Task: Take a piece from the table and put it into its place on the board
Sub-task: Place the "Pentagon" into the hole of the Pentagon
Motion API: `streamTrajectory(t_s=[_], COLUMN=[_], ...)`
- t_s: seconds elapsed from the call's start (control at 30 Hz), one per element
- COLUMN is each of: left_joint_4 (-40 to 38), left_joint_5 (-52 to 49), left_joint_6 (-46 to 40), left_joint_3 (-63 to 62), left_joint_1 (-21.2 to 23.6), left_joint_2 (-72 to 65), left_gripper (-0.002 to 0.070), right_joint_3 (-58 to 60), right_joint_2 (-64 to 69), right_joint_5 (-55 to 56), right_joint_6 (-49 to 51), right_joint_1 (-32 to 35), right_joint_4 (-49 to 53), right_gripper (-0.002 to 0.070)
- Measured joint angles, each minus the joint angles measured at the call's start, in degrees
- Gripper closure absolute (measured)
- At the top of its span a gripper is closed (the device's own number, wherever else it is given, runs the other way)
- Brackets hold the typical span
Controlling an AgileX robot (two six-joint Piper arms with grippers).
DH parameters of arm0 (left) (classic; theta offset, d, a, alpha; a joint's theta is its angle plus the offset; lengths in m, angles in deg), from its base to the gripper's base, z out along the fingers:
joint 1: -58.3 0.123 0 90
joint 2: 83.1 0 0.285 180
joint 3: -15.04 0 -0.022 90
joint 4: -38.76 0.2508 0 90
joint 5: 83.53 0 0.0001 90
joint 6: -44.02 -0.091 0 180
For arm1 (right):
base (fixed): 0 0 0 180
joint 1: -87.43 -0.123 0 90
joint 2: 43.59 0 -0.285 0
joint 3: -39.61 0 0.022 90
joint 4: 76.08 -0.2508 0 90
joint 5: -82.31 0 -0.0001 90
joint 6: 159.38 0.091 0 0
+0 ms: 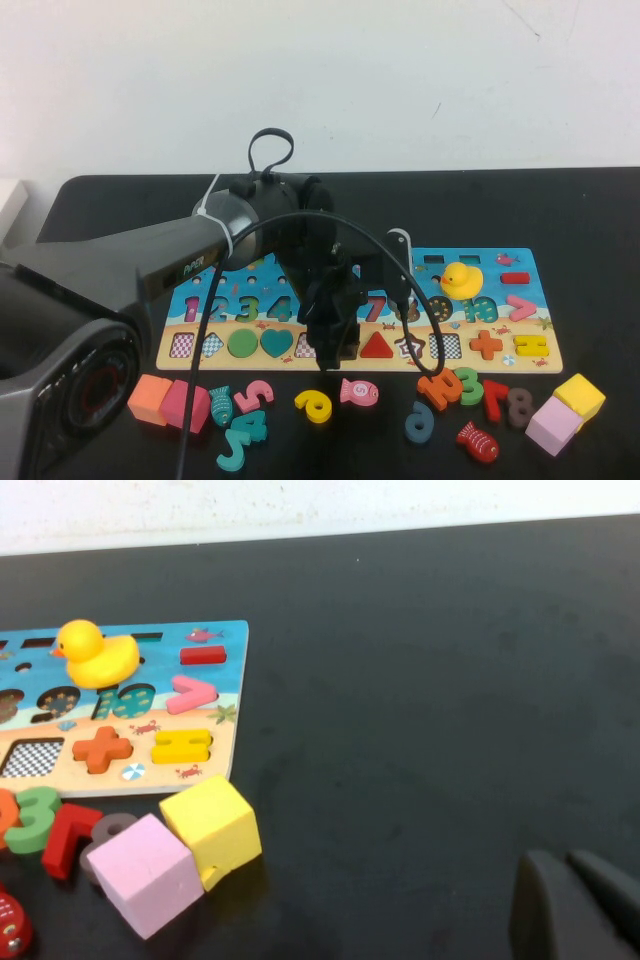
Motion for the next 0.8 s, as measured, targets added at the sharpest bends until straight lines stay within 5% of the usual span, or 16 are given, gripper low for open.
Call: streamTrajectory(t_s=[0.8], left_joint_4=[-0.33], left_joint_5=[-0.85], left_joint_6=[-2.72], left_joint_3=[0.0], left_joint_1=[0.0], left_joint_2=[-0.05], left_gripper=[0.0356], right_joint_3=[0.0], right_joint_2=[0.0], right_joint_5=[0.0], right_joint_6=[0.0], right_joint_1=[0.0], right_joint_4=[0.0], right_gripper=[0.0657])
